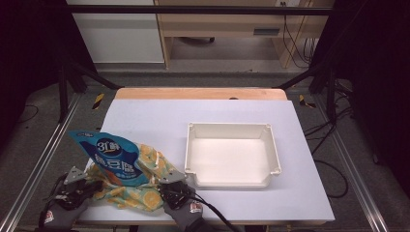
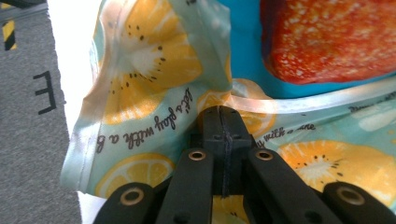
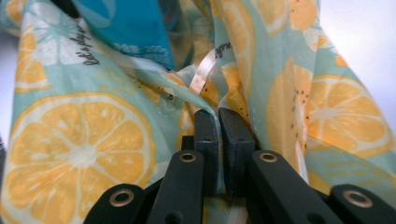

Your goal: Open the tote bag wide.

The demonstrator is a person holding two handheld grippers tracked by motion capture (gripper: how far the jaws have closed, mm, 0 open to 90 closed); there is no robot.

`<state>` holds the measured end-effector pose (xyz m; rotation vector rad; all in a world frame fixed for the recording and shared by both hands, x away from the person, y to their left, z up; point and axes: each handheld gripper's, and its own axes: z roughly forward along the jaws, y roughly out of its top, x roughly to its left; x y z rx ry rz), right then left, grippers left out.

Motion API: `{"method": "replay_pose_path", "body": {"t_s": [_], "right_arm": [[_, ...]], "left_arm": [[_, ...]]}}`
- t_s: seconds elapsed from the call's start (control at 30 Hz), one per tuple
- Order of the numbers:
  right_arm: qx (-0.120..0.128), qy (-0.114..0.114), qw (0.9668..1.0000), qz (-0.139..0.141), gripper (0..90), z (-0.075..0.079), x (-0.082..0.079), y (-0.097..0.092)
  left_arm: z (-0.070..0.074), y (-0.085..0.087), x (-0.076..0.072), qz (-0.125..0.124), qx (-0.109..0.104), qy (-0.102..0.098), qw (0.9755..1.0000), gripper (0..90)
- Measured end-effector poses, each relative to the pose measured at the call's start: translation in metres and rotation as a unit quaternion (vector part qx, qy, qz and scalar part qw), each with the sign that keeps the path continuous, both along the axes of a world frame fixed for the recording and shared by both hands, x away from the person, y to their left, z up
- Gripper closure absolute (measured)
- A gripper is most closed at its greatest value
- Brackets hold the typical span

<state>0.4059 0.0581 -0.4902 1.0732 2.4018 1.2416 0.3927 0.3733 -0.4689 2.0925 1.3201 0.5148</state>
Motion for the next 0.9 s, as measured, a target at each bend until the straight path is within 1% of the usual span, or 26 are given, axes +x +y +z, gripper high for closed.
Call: {"method": "replay_pose_path", "body": {"t_s": [0.1, 0.13, 0.23, 0.3, 0.37, 0.4, 0.43, 0.5, 0.57, 0.63, 0.73, 0.77, 0.8, 0.87, 0.9], "right_arm": [[-0.004, -0.003, 1.0000, -0.007, 86.2, 0.000, 0.002, -0.001], [-0.004, -0.004, 0.9999, -0.011, 86.2, 0.000, 0.003, -0.001], [-0.005, -0.005, 0.9999, -0.009, 84.6, 0.001, 0.003, -0.001], [0.005, -0.003, 1.0000, -0.001, 81.4, 0.002, 0.003, -0.002], [0.015, -0.007, 0.9999, 0.002, 77.6, 0.005, 0.002, -0.004], [0.024, -0.007, 0.9997, 0.007, 75.5, 0.007, 0.002, -0.005], [0.033, -0.007, 0.9994, 0.011, 73.0, 0.009, 0.001, -0.007], [0.046, -0.017, 0.9986, 0.019, 68.6, 0.014, 0.001, -0.010], [0.061, -0.026, 0.9974, 0.027, 64.3, 0.020, 0.000, -0.013], [0.075, -0.039, 0.9960, 0.031, 59.7, 0.026, -0.001, -0.017], [0.085, -0.057, 0.9941, 0.037, 55.8, 0.036, -0.003, -0.020], [0.090, -0.069, 0.9928, 0.039, 53.3, 0.043, -0.003, -0.021], [0.090, -0.069, 0.9928, 0.039, 53.3, 0.043, -0.003, -0.021], [0.099, -0.078, 0.9912, 0.040, 50.9, 0.051, -0.004, -0.023], [0.104, -0.081, 0.9904, 0.041, 49.7, 0.055, -0.004, -0.023]], "left_arm": [[0.000, -0.001, -0.003, -0.004, -0.004, 0.001, 1.0000, 90.0], [0.000, -0.001, -0.003, -0.006, -0.002, -0.001, 1.0000, 90.0], [0.000, -0.001, -0.004, -0.004, -0.003, -0.003, 1.0000, 89.9], [0.003, 0.000, -0.005, -0.004, -0.005, -0.012, 0.9999, 87.9], [0.007, 0.001, -0.008, -0.004, -0.013, -0.028, 0.9995, 85.9], [0.010, 0.002, -0.009, -0.005, -0.019, -0.037, 0.9991, 84.6], [0.013, 0.002, -0.011, -0.005, -0.026, -0.047, 0.9985, 83.1], [0.020, 0.003, -0.014, -0.004, -0.031, -0.064, 0.9974, 79.9], [0.027, 0.003, -0.017, -0.003, -0.043, -0.084, 0.9956, 77.6], [0.034, 0.002, -0.020, -0.003, -0.052, -0.099, 0.9937, 75.6], [0.045, 0.002, -0.024, -0.003, -0.059, -0.122, 0.9907, 71.5], [0.049, 0.001, -0.025, -0.001, -0.061, -0.130, 0.9896, 68.4], [0.053, 0.001, -0.027, 0.000, -0.063, -0.136, 0.9886, 68.4], [0.061, 0.001, -0.029, 0.000, -0.067, -0.150, 0.9864, 65.1], [0.064, 0.002, -0.030, 0.001, -0.072, -0.154, 0.9854, 64.0]]}}
